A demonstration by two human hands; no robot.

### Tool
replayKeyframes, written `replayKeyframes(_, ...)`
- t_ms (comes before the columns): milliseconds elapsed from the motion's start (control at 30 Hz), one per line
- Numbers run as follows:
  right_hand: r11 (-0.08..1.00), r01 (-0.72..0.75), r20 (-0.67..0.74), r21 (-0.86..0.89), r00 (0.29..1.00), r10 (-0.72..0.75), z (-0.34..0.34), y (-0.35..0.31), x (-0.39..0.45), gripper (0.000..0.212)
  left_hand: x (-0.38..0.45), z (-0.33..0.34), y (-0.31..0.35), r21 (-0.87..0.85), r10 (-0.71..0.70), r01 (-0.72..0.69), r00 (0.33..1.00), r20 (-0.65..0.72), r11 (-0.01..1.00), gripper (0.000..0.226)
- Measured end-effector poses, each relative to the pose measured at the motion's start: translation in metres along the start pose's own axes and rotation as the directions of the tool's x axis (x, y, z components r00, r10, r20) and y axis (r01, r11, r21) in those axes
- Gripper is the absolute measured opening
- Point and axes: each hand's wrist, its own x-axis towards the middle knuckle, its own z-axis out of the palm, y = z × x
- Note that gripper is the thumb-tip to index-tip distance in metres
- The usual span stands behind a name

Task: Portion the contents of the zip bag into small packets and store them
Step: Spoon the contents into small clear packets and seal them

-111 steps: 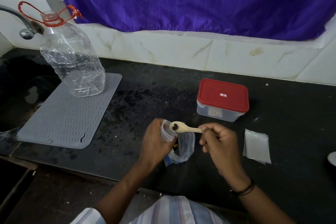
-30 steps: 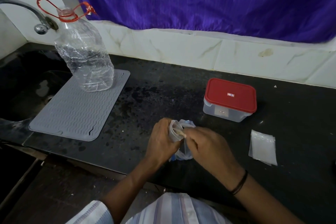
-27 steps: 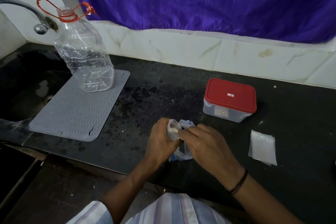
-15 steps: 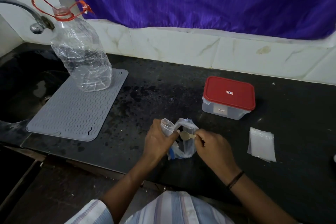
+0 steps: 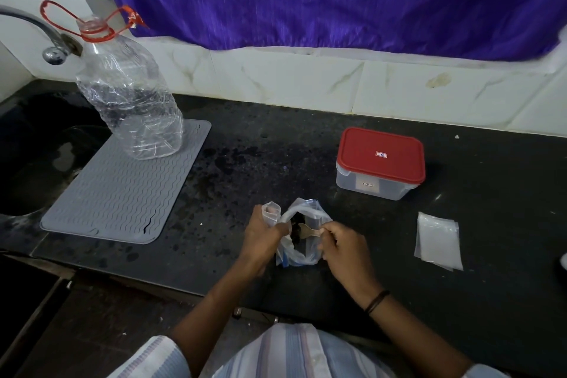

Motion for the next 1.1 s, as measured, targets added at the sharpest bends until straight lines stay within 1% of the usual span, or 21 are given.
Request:
replayKeyframes(100, 0.960, -0.121, -0.008, 0.251, 0.992, 0.127, 0.002, 0.003, -0.002, 0.021, 0.000, 0.002, -0.001, 0.017, 0.019, -0.019, 1.000, 0.009, 1.000, 0.038)
replayKeyframes(167, 0.931, -0.159, -0.027, 0.328, 0.984, 0.177, 0.004, 0.005, -0.004, 0.022, 0.001, 0.003, -0.002, 0.064, 0.033, -0.032, 0.999, -0.014, 0.997, 0.035)
replayKeyframes(267, 0.924, -0.150, -0.070, 0.352, 0.980, 0.185, 0.005, 0.008, -0.008, 0.022, 0.002, 0.004, -0.005, 0.117, 0.049, -0.044, 0.998, -0.040, 0.992, 0.035)
replayKeyframes(433, 0.908, -0.121, -0.124, 0.401, 0.975, 0.185, -0.004, 0.011, -0.011, 0.021, 0.001, 0.003, -0.006, 0.169, 0.092, -0.085, 0.995, -0.033, 0.982, 0.038)
replayKeyframes(567, 0.864, -0.125, -0.148, 0.487, 0.964, 0.222, -0.016, 0.013, -0.016, 0.021, -0.005, 0.000, -0.004, 0.176, 0.193, -0.177, 0.978, -0.075, 0.968, 0.038)
replayKeyframes(667, 0.839, -0.113, -0.167, 0.533, 0.958, 0.235, -0.029, 0.006, -0.020, 0.021, -0.005, -0.004, -0.005, 0.217, 0.267, -0.243, 0.959, -0.092, 0.946, 0.038)
replayKeyframes(833, 0.771, -0.074, -0.182, 0.633, 0.953, 0.241, -0.050, -0.018, -0.020, 0.020, -0.004, -0.006, -0.005, 0.301, 0.399, -0.359, 0.914, -0.080, 0.883, 0.039)
replayKeyframes(967, 0.742, -0.041, -0.161, 0.669, 0.967, 0.199, -0.055, -0.042, -0.017, 0.019, -0.005, -0.003, -0.007, 0.344, 0.495, -0.447, 0.867, -0.061, 0.826, 0.037)
replayKeyframes(1033, 0.759, -0.020, -0.158, 0.651, 0.974, 0.161, -0.054, -0.051, -0.015, 0.019, -0.006, -0.002, -0.006, 0.358, 0.547, -0.494, 0.836, -0.056, 0.792, 0.037)
replayKeyframes(1100, 0.837, 0.030, -0.179, 0.547, 0.980, 0.082, -0.050, -0.055, -0.013, 0.019, -0.008, 0.000, -0.003, 0.388, 0.604, -0.541, 0.796, -0.053, 0.746, 0.034)
